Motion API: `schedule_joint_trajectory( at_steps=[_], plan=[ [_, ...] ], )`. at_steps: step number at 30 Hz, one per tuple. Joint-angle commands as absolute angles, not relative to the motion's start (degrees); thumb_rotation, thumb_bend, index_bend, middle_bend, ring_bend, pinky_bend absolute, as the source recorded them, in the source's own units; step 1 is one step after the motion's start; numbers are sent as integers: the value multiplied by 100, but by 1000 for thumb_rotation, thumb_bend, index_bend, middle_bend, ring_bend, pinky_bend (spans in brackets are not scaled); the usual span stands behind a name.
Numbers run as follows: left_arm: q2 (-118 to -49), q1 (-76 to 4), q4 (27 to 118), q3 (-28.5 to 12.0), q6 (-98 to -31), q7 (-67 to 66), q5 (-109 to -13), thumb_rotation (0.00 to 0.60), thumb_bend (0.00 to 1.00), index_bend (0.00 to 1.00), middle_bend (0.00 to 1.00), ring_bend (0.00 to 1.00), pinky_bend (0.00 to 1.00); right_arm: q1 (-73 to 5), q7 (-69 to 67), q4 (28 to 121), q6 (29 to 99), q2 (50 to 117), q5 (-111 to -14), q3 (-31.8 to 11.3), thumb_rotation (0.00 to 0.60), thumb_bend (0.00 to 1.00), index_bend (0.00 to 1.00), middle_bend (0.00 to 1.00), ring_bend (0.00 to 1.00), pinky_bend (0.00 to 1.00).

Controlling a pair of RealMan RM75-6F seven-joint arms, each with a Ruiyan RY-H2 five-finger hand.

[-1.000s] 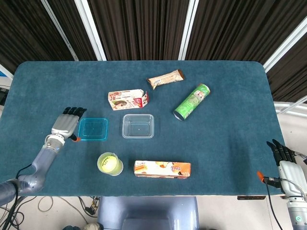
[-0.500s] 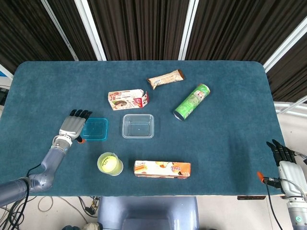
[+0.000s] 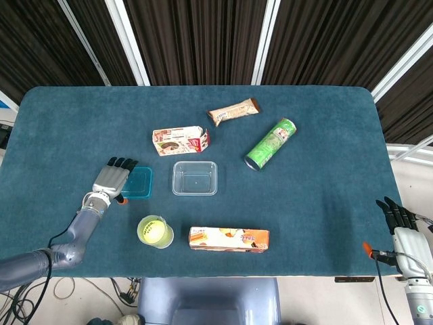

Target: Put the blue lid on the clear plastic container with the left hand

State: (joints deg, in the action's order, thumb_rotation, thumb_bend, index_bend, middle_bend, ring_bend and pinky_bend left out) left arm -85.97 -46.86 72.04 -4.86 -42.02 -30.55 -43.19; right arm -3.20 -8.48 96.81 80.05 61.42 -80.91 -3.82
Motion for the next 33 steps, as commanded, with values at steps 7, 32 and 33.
schedule_joint_trajectory(
  at_steps=[7, 32, 33],
  plan=[
    [-8737, -4831, 7076, -431, -4218, -3210, -4151, 600, 62, 0, 75, 0, 0, -325, -850, 9684, 7990, 6137, -8073, -385, 600, 292, 96, 0, 0, 0],
    [-8897, -5018, 6925, -269, -4269, -3475, -3878, 600, 62, 0, 128, 0, 0, -329, -867, 9699, 7971, 6117, -8075, -375, 600, 292, 96, 0, 0, 0],
    [-8896, -5021, 6927, -259, -4277, -3488, -3877, 600, 62, 0, 128, 0, 0, -330, -869, 9698, 7968, 6118, -8077, -374, 600, 292, 96, 0, 0, 0]
  ],
)
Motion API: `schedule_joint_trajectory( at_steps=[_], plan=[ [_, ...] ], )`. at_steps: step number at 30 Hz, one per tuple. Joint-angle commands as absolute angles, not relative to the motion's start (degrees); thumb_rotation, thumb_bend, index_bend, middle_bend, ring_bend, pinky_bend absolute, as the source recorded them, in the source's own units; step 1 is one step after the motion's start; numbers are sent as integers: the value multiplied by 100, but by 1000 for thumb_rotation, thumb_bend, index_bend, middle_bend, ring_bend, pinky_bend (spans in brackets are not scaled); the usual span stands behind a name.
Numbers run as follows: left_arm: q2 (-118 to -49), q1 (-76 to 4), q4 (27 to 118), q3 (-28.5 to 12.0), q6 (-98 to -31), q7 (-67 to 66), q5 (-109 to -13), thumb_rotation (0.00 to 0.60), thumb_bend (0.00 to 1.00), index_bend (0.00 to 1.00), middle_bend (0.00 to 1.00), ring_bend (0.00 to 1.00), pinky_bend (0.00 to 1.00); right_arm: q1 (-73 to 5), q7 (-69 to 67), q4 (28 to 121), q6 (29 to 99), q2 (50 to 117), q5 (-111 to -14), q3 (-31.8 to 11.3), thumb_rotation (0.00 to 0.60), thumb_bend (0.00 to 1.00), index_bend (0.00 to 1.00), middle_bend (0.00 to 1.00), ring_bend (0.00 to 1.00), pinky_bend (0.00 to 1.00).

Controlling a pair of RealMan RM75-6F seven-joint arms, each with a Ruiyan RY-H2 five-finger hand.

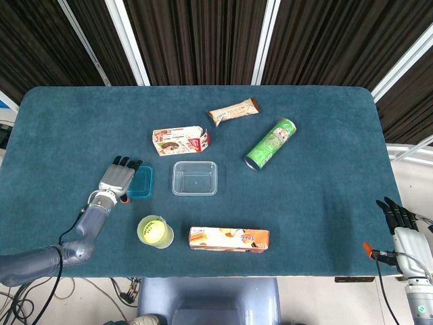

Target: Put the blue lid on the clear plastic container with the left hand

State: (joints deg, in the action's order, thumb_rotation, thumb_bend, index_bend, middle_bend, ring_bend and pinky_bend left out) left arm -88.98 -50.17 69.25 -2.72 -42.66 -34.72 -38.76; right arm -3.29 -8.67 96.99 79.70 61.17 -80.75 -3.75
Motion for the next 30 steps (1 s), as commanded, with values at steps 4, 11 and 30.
schedule_joint_trajectory(
  at_steps=[4, 11, 30],
  plan=[
    [-8903, -5046, 6922, -239, -4284, -3533, -3844, 600, 62, 0, 128, 0, 0, -331, -869, 9699, 7966, 6116, -8075, -373, 600, 292, 96, 0, 0, 0],
    [-8942, -5081, 6849, -215, -4260, -3565, -3805, 600, 63, 0, 161, 0, 0, -331, -867, 9703, 7964, 6118, -8063, -375, 600, 292, 96, 0, 0, 0],
    [-8882, -5037, 6801, -257, -4343, -3449, -3926, 600, 306, 67, 330, 0, 0, -330, -935, 9733, 7947, 6103, -8040, -383, 600, 291, 96, 0, 0, 0]
  ],
)
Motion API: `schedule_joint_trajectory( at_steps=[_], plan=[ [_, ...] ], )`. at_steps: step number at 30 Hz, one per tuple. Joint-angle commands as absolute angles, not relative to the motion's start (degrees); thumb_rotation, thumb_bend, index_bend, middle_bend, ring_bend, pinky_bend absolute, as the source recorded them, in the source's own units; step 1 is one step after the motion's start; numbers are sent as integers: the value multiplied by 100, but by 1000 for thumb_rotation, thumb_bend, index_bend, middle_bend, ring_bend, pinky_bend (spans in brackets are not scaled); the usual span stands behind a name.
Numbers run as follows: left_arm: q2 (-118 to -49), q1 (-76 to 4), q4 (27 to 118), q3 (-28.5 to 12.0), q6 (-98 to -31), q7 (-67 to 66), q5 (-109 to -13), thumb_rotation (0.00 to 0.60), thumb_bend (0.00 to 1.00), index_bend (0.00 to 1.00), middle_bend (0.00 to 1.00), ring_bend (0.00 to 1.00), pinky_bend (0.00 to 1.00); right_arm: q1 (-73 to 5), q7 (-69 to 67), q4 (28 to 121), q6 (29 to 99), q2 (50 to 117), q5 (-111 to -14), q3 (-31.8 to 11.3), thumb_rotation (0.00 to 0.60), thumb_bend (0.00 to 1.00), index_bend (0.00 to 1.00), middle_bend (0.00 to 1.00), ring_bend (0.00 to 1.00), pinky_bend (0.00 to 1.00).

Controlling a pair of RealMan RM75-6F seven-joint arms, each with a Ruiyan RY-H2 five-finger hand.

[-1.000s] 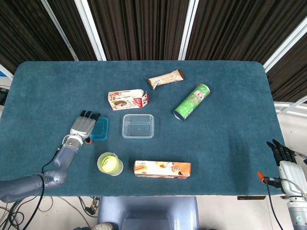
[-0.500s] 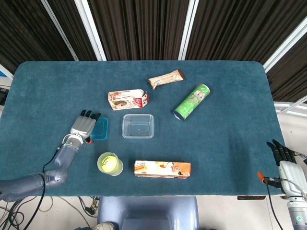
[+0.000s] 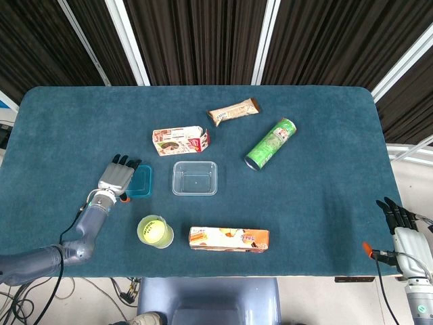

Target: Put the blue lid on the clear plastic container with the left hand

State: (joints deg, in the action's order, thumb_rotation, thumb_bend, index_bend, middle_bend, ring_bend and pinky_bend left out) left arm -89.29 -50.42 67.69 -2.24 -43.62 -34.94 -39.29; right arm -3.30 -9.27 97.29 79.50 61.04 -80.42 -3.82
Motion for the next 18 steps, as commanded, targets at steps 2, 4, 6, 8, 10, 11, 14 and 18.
schedule_joint_trajectory(
  at_steps=[2, 4, 6, 8, 10, 11, 14, 18],
  plan=[
    [-8816, -5030, 6843, -290, -4337, -3394, -3927, 600, 309, 68, 331, 0, 0, -331, -951, 9738, 7937, 6099, -8029, -384, 600, 291, 96, 0, 0, 0],
    [-8748, -5025, 6894, -309, -4315, -3353, -3924, 600, 309, 69, 332, 0, 0, -330, -956, 9739, 7941, 6098, -8030, -386, 600, 292, 96, 0, 0, 0],
    [-8677, -5028, 6945, -317, -4267, -3322, -3904, 600, 309, 69, 332, 0, 0, -329, -960, 9737, 7947, 6097, -8036, -386, 600, 292, 96, 0, 0, 0],
    [-8621, -5029, 6990, -330, -4233, -3279, -3897, 600, 309, 69, 332, 0, 0, -328, -961, 9742, 7942, 6096, -8033, -384, 600, 291, 96, 0, 0, 0],
    [-8565, -5027, 7035, -342, -4195, -3224, -3895, 600, 309, 70, 331, 0, 0, -327, -961, 9743, 7948, 6095, -8036, -386, 600, 291, 96, 0, 0, 0],
    [-8539, -5022, 7054, -354, -4181, -3186, -3892, 600, 309, 70, 331, 0, 0, -326, -961, 9743, 7953, 6096, -8039, -386, 600, 292, 96, 0, 0, 0],
    [-8453, -5014, 7114, -370, -4165, -3109, -3903, 600, 309, 70, 330, 0, 0, -323, -964, 9744, 7956, 6093, -8036, -387, 600, 291, 96, 0, 0, 0],
    [-8261, -5007, 7328, -405, -4199, -3035, -3941, 600, 309, 71, 330, 0, 0, -323, -970, 9742, 7959, 6093, -8037, -389, 600, 291, 96, 0, 0, 0]
  ],
)
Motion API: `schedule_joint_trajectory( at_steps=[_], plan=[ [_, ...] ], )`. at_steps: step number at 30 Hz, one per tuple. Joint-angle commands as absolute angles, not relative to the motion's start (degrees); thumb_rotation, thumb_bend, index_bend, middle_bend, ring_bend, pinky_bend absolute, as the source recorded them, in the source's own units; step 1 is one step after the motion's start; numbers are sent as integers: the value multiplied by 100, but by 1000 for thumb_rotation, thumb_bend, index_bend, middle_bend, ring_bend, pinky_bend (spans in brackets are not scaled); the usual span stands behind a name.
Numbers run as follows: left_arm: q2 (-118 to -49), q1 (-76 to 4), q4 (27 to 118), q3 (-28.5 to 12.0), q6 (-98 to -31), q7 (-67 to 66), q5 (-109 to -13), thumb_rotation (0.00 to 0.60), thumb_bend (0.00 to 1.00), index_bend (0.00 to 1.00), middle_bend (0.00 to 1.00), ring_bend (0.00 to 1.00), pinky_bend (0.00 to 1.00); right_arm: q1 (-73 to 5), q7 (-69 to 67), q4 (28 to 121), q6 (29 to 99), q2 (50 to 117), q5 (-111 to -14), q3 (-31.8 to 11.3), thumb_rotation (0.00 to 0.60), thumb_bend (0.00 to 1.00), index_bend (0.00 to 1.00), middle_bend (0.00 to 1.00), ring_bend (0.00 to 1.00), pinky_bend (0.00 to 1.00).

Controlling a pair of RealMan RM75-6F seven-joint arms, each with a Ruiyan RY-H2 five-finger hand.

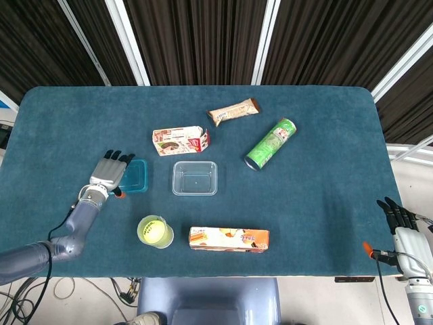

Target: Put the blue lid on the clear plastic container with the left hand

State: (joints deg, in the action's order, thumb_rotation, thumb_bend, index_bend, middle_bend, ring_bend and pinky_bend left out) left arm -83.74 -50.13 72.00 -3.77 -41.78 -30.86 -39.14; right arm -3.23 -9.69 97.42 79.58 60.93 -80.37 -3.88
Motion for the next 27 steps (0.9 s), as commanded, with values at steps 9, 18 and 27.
schedule_joint_trajectory(
  at_steps=[9, 18, 27],
  plan=[
    [-7262, -5233, 8516, -679, -4245, -3014, -3740, 600, 309, 77, 330, 0, 0, -311, -988, 9755, 7977, 6092, -8005, -406, 600, 291, 96, 0, 0, 0],
    [-6609, -5844, 9458, -843, -4182, -3331, -3063, 600, 309, 86, 331, 0, 0, -310, -1003, 9762, 7969, 6093, -7976, -420, 600, 291, 96, 0, 0, 0],
    [-6835, -6726, 9578, -750, -4275, -3824, -2055, 600, 307, 90, 330, 0, 0, -306, -950, 9743, 7992, 6116, -7985, -420, 600, 292, 96, 0, 0, 0]
  ],
)
